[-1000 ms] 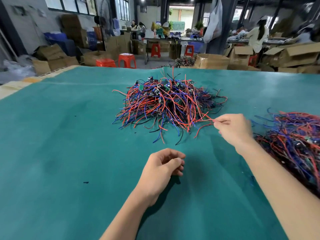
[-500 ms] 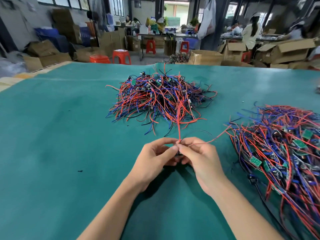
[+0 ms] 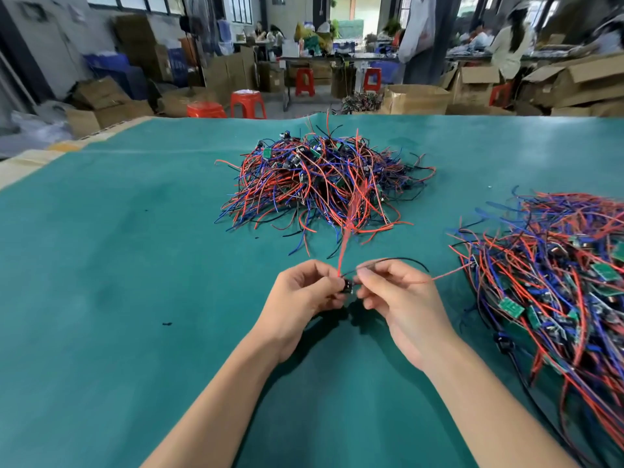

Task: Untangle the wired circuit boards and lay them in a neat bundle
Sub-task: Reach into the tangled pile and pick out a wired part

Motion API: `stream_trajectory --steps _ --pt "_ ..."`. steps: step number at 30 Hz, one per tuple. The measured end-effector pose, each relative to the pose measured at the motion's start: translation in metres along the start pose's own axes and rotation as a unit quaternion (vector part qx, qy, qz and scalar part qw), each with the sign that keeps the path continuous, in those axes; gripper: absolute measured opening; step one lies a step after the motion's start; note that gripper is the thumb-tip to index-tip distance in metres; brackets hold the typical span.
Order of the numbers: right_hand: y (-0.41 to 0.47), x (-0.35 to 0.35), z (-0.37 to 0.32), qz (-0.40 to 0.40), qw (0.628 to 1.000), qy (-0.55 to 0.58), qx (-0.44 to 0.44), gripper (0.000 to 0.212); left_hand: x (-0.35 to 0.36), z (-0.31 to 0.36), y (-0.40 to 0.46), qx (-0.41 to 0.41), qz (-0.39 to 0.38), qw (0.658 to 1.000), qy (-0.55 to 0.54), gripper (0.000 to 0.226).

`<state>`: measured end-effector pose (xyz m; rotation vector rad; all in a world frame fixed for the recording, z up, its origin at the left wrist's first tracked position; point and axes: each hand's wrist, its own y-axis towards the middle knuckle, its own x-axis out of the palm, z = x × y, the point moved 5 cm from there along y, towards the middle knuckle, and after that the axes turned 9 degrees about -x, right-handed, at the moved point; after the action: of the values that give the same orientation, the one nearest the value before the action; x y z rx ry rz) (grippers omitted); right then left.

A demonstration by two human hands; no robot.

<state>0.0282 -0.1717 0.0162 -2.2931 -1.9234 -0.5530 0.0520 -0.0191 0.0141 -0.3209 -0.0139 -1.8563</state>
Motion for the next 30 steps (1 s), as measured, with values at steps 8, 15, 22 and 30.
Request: stream_trajectory --steps 8,15,22,30 --pt "-0.006 0.012 0.0 -0.179 0.979 -0.096 0.008 0.031 -0.007 0.002 0.002 -0.018 0.017 0.991 -0.134 0.011" --pt "0.003 0.002 0.005 -0.103 0.993 -0.057 0.009 0.03 0.0 0.002 -0.003 -0.018 -0.062 0.997 -0.037 0.034" --pt "-0.002 0.005 -0.002 -0.199 0.977 -0.056 0.048 0.026 0.007 0.004 -0.011 -0.028 -0.146 0.989 0.012 0.043" --pt "0.0 0.002 0.0 -0.142 0.988 0.009 0.056 0.024 0.008 0.001 -0.009 -0.031 -0.151 0.987 0.036 0.03"
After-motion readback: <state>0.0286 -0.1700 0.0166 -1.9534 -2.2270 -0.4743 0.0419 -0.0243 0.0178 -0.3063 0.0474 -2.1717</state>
